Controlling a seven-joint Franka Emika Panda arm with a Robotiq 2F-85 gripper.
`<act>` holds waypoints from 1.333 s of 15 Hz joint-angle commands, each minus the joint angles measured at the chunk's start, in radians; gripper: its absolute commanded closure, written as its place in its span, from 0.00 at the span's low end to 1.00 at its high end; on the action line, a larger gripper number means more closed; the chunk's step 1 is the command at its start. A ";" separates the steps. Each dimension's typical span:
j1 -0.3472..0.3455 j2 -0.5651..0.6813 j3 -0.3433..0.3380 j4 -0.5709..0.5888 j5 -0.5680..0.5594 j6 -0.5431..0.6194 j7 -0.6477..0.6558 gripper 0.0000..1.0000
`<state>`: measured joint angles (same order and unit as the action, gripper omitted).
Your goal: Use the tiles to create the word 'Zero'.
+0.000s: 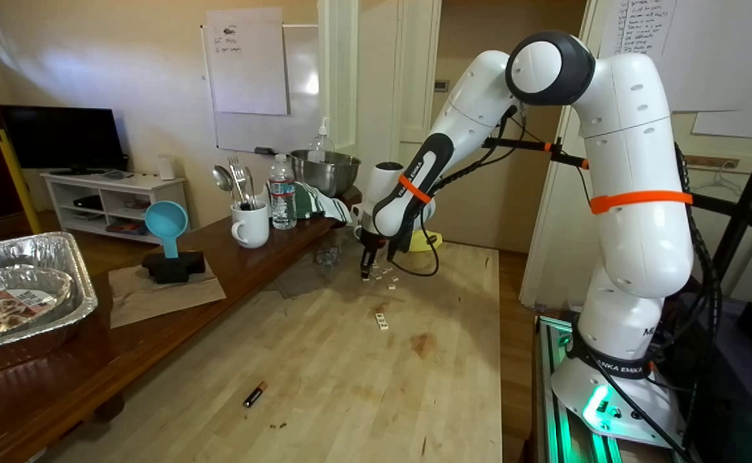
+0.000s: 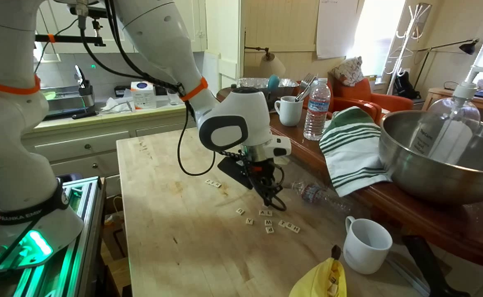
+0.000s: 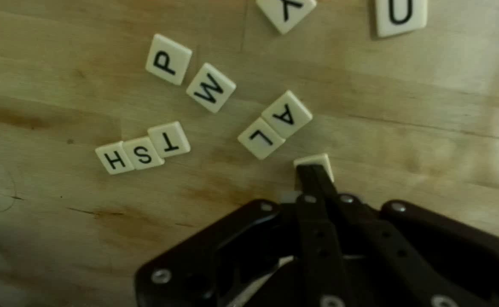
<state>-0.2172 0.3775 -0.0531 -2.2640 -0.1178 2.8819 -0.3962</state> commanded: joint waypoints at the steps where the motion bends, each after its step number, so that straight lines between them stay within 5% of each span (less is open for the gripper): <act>1: 0.062 -0.011 -0.043 -0.096 -0.063 0.014 0.074 1.00; 20: 0.226 -0.142 -0.095 -0.279 -0.206 0.018 0.333 1.00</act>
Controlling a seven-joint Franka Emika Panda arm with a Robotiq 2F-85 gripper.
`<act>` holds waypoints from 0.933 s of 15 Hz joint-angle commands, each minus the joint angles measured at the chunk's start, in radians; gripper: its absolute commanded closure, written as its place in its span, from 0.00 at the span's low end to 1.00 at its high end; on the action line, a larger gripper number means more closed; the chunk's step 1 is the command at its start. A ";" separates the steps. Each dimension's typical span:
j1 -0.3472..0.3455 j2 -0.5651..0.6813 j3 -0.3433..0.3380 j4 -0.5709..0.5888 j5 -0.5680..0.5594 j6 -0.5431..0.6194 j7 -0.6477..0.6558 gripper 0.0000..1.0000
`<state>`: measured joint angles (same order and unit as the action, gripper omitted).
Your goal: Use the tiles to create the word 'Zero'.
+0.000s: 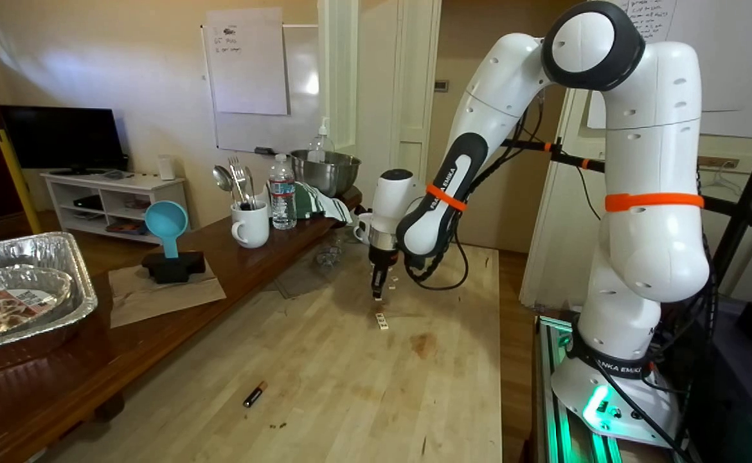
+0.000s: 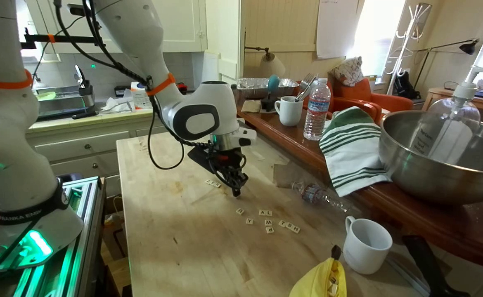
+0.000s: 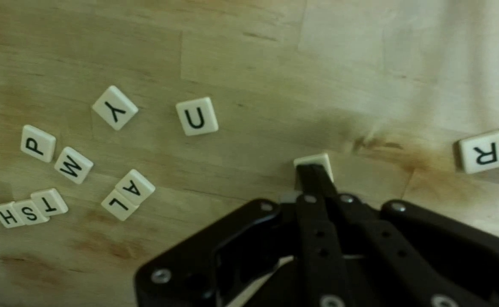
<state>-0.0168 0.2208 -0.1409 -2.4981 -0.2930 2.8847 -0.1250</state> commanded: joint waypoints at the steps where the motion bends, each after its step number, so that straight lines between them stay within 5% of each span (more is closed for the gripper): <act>1: 0.027 0.013 -0.006 -0.048 -0.031 0.017 0.067 1.00; 14: 0.050 -0.009 0.012 -0.075 -0.030 0.016 0.090 1.00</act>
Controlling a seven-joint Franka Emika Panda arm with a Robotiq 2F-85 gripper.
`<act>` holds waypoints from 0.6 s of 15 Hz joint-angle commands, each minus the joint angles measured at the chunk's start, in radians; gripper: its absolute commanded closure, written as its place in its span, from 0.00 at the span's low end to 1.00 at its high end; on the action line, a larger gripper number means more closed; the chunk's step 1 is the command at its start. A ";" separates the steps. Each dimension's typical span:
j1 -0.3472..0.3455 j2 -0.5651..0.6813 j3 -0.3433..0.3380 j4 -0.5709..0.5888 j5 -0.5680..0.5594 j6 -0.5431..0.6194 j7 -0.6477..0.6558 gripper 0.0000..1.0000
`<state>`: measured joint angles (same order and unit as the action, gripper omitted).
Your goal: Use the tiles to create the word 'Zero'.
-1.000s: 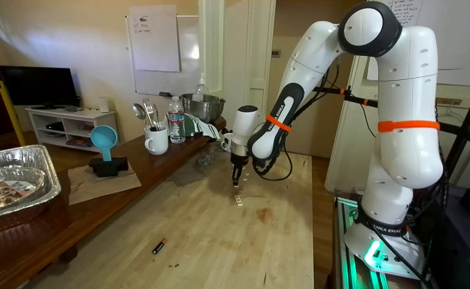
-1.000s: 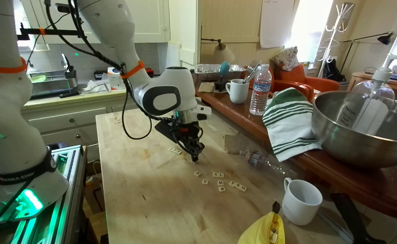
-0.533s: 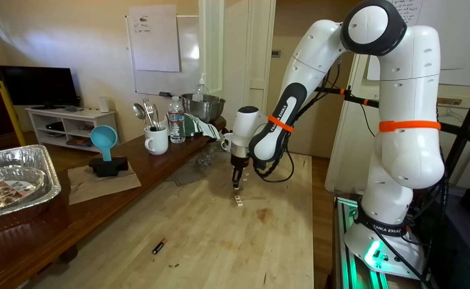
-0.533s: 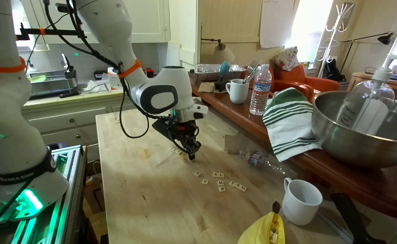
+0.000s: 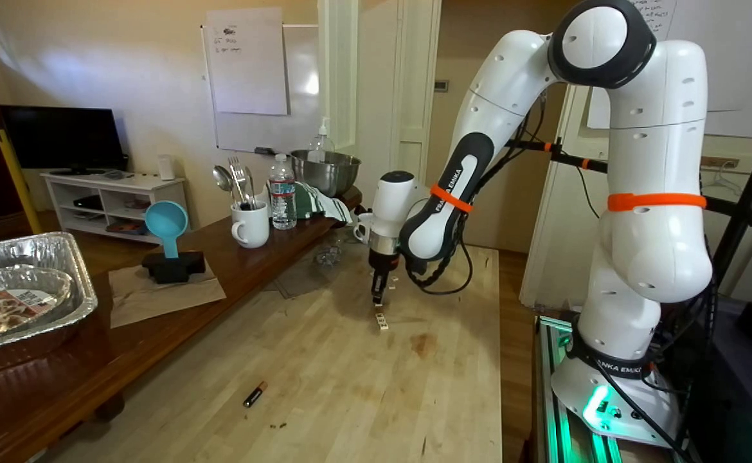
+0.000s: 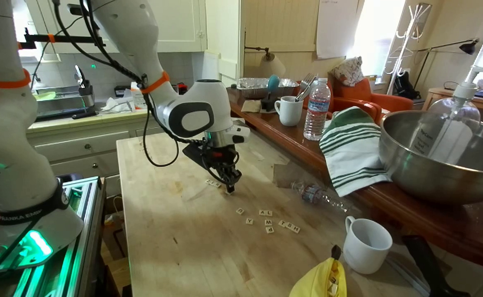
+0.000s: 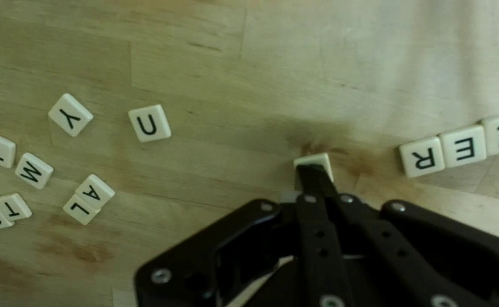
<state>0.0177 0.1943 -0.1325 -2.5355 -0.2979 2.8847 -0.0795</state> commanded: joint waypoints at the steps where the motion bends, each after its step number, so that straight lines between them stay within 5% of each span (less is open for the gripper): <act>1: 0.017 0.016 0.004 -0.040 -0.027 0.016 0.047 1.00; 9: 0.020 0.012 0.018 -0.049 -0.018 0.013 0.042 1.00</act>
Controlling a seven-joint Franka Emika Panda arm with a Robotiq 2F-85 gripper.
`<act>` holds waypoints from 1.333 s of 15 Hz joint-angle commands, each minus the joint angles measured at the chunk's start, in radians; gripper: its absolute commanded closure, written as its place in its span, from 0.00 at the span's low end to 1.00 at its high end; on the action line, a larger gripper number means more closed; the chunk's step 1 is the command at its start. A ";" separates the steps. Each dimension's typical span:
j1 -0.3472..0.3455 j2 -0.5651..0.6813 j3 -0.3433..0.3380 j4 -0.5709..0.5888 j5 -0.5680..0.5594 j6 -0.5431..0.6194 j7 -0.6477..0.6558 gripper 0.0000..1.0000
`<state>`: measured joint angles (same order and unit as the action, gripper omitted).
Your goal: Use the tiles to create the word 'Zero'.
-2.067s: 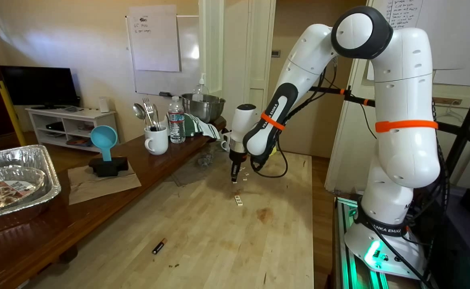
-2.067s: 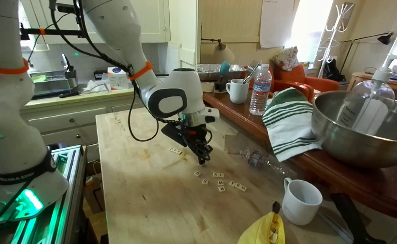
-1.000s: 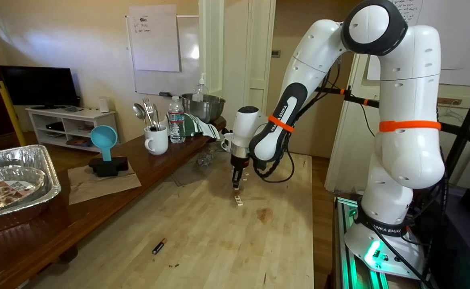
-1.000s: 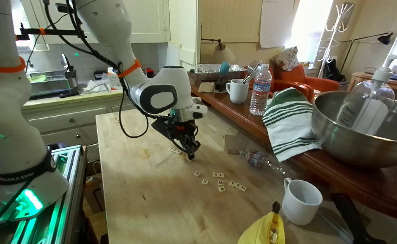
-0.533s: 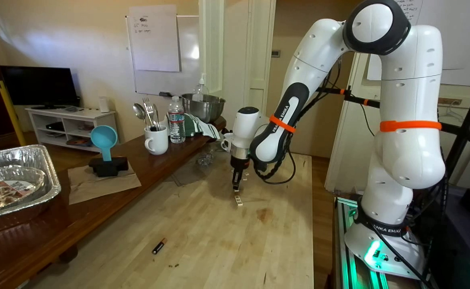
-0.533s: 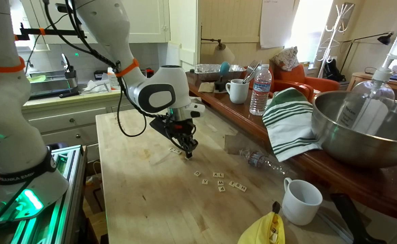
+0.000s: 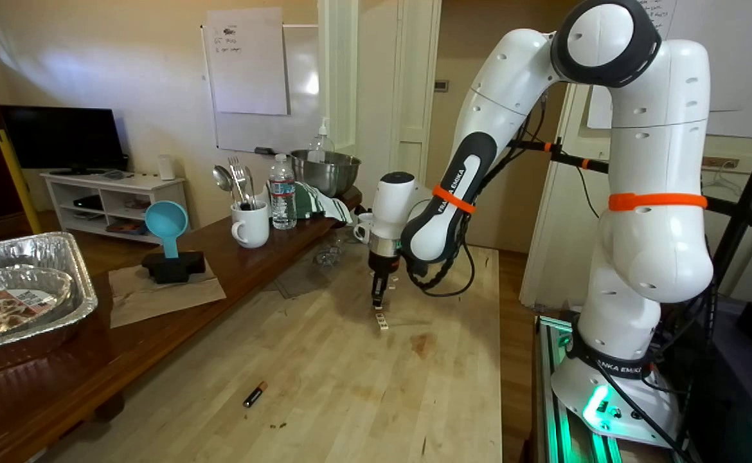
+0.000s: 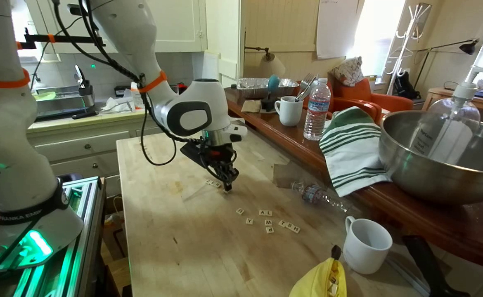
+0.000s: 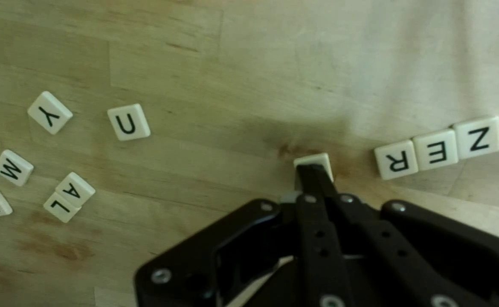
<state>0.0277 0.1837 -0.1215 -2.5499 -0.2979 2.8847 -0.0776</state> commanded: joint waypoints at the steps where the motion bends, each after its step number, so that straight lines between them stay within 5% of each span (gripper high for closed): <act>1: 0.010 0.022 0.008 -0.036 -0.020 0.013 0.041 1.00; 20: 0.017 0.017 0.017 -0.057 -0.027 0.037 0.055 1.00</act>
<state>0.0326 0.1693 -0.1057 -2.5703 -0.2979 2.8858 -0.0733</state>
